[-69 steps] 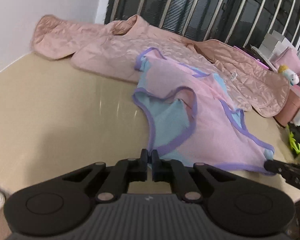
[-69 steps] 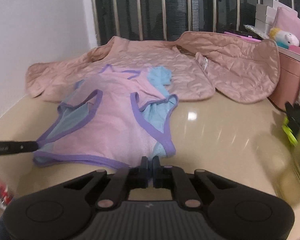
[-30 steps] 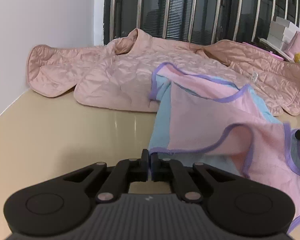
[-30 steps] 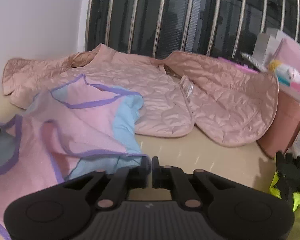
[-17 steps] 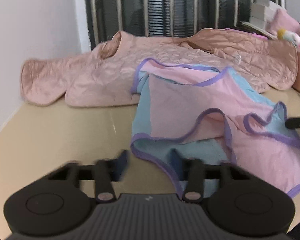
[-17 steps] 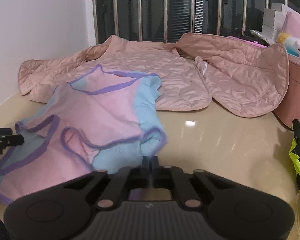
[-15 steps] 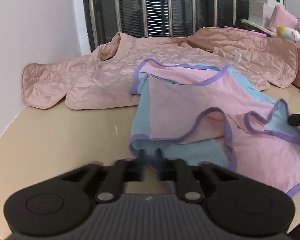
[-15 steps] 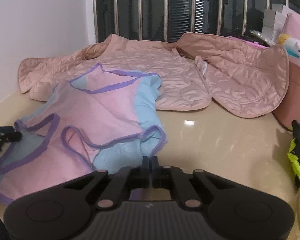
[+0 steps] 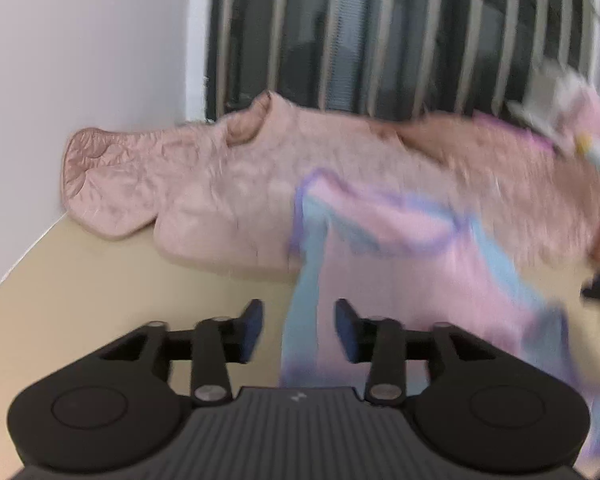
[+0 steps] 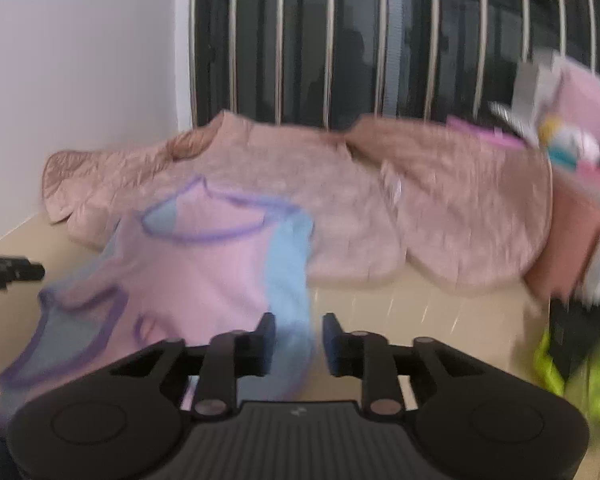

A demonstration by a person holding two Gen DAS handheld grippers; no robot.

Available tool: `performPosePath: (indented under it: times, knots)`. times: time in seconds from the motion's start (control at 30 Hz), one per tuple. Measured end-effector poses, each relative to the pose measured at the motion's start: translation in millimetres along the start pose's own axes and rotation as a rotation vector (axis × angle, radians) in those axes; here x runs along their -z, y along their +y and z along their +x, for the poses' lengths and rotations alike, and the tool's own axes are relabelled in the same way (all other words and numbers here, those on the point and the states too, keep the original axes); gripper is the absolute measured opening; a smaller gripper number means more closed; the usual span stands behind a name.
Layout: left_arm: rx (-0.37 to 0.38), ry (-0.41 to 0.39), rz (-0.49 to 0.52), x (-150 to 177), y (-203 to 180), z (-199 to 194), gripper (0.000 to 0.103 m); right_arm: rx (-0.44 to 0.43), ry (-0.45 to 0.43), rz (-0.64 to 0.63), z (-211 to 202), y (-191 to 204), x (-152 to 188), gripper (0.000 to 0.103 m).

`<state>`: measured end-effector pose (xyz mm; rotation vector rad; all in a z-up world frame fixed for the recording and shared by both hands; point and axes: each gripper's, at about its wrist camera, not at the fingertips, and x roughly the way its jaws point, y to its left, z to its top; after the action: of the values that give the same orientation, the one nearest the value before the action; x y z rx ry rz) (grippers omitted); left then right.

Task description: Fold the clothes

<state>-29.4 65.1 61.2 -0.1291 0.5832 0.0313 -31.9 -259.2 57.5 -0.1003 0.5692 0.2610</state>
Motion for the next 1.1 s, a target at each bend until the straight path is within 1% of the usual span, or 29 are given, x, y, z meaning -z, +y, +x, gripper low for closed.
performPosePath:
  times: [0.03,0.1,0.13,0.17,0.2,0.23,0.27,0.3,0.33,0.37,0.4,0.43,0.47,0.53,0.57,0.6,0.63,0.67,0.7,0.73,0.77,0.8,0.83,0.87,0.9,0.97,1.0,1.07,1.1]
  knots:
    - [-0.011,0.002,-0.03,-11.9,1.3,11.4,0.049,-0.004,-0.006,-0.003,7.5,-0.7,-9.5,0.029]
    - [-0.015,0.036,-0.075,-39.5,3.1,41.7,0.05,-0.026,-0.02,0.011,25.6,-4.1,-33.3,0.029]
    - [0.0,0.061,-0.102,-50.6,3.6,56.7,0.052,-0.042,-0.025,0.026,35.6,-6.2,-46.3,0.029]
    - [0.027,0.102,-0.122,-62.0,4.1,75.0,0.057,-0.055,-0.028,0.038,45.6,-8.3,-58.6,0.031]
    - [0.038,0.138,-0.126,-70.6,3.1,91.9,0.064,-0.064,-0.027,0.046,57.6,-10.5,-71.2,0.033]
    - [0.027,0.164,-0.111,-76.9,0.9,107.4,0.069,-0.068,-0.024,0.056,71.8,-12.6,-84.7,0.035]
    - [-0.009,0.186,-0.07,-82.2,-2.9,124.4,0.074,-0.065,-0.018,0.06,85.1,-14.0,-95.9,0.036]
    - [-0.058,0.2,-0.029,-86.0,-6.7,137.9,0.074,-0.062,-0.01,0.053,98.7,-14.4,-105.9,0.036]
    - [-0.084,0.207,0.028,-88.5,-11.2,149.9,0.074,-0.063,0.003,0.043,112.6,-14.6,-114.6,0.036]
    - [-0.084,0.217,0.076,-89.0,-14.9,159.9,0.074,-0.068,0.023,0.032,126.8,-14.6,-121.3,0.036]
    - [-0.074,0.236,0.101,-88.8,-17.4,170.1,0.074,-0.076,0.043,0.017,141.1,-13.5,-126.9,0.036]
    - [-0.063,0.258,0.118,-88.3,-19.3,180.4,0.074,-0.089,0.063,-0.002,156.6,-11.7,-130.7,0.036]
    - [-0.043,0.283,0.107,-86.7,-18.4,190.2,0.074,-0.103,0.081,-0.019,172.0,-10.6,-132.7,0.036]
    - [-0.022,0.295,0.069,-85.3,-14.3,201.0,0.069,-0.124,0.115,-0.049,199.1,-5.9,-131.1,0.036]
    - [-0.032,0.278,0.053,-85.5,-11.7,202.9,0.058,-0.124,0.132,-0.076,211.7,-2.0,-128.7,0.034]
    - [-0.041,0.266,0.048,-86.6,-9.9,203.6,0.03,-0.115,0.145,-0.102,220.7,2.5,-125.8,0.034]
    - [-0.043,0.257,0.035,-88.2,-7.0,204.0,0.013,-0.106,0.158,-0.119,229.3,5.4,-123.3,0.034]
    - [-0.027,0.253,0.009,-90.4,-2.4,205.5,0.003,-0.096,0.171,-0.125,237.5,6.0,-121.6,0.034]
    - [-0.009,0.244,-0.014,-93.3,0.9,206.3,0.002,-0.086,0.184,-0.131,245.7,6.6,-119.9,0.034]
    - [0.007,0.224,-0.03,-95.9,4.7,206.3,0.001,-0.084,0.197,-0.132,252.8,6.3,-118.3,0.03]
    - [0.015,0.194,-0.035,-98.9,7.1,205.8,0.001,-0.093,0.21,-0.126,258.4,4.6,-117.1,0.023]
    - [0.013,0.158,-0.027,-101.9,8.2,203.8,0.001,-0.104,0.215,-0.12,262.1,3.1,-116.2,0.021]
    - [0.01,0.122,-0.019,-104.9,9.3,201.8,0.001,-0.121,0.21,-0.118,262.6,2.0,-115.8,0.009]
    - [0.009,0.084,-0.01,-107.9,10.2,199.4,0.001,-0.136,0.207,-0.12,261.3,1.6,-116.0,0.004]
    - [0.012,0.042,-0.001,-111.0,9.9,195.9,0.001,-0.141,0.201,-0.123,258.7,1.3,-116.4,0.004]
    - [-0.005,0.005,-0.009,-116.0,9.0,194.1,0.001,-0.134,0.168,-0.1,253.1,-3.7,-119.2,0.003]
    - [-0.016,-0.003,-0.016,-117.9,8.7,195.1,0.001,-0.124,0.143,-0.067,250.1,-9.0,-121.2,0.003]
    - [-0.027,0.011,-0.02,-119.5,6.8,203.3,0.002,-0.094,0.103,0.05,246.1,-26.0,-124.4,0.004]
    - [-0.034,0.023,-0.012,-118.9,4.5,208.3,0.005,-0.073,0.095,0.09,245.7,-32.6,-124.4,0.005]
